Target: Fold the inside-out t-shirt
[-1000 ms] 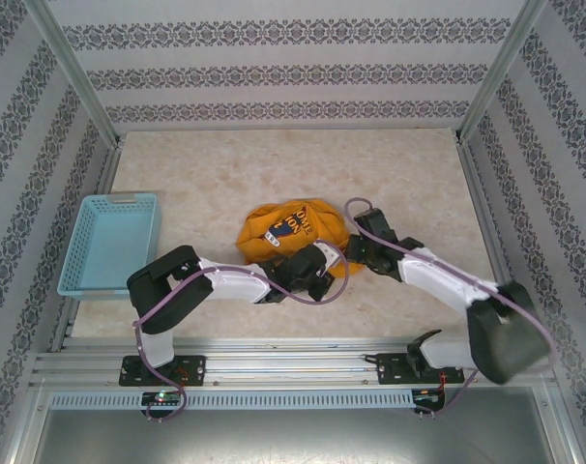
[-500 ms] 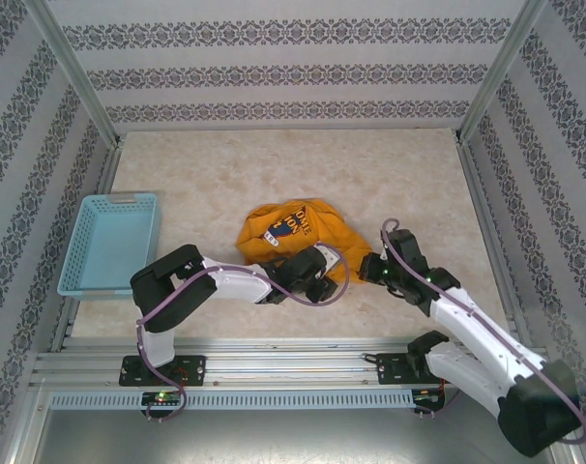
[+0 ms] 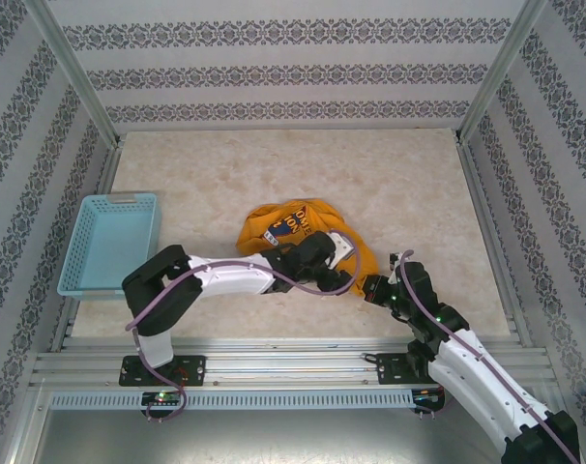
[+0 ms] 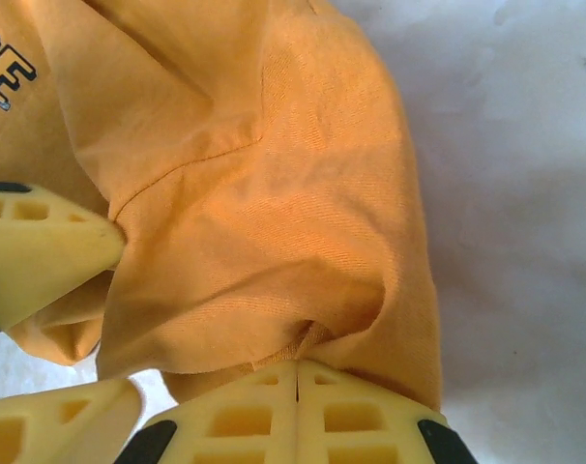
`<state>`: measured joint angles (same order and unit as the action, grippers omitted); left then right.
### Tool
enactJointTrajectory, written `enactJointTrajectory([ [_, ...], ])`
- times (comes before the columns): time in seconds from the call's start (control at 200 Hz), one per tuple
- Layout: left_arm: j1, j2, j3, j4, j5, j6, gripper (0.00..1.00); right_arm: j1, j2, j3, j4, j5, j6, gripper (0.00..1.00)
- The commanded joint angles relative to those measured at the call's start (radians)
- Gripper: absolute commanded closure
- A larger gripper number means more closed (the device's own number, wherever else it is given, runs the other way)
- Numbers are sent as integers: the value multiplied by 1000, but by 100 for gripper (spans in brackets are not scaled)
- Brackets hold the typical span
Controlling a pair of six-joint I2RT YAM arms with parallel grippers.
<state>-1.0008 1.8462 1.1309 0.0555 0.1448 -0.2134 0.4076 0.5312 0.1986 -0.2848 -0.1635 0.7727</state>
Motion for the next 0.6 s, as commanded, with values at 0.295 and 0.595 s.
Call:
enactJointTrajectory([
  [0.295, -46, 120, 160, -192, -126, 60, 67, -4, 24, 46, -14, 15, -30, 100],
  [0.595, 1, 100, 181, -171, -74, -19, 99, -10, 131, 7, 15, 38, 14, 99],
])
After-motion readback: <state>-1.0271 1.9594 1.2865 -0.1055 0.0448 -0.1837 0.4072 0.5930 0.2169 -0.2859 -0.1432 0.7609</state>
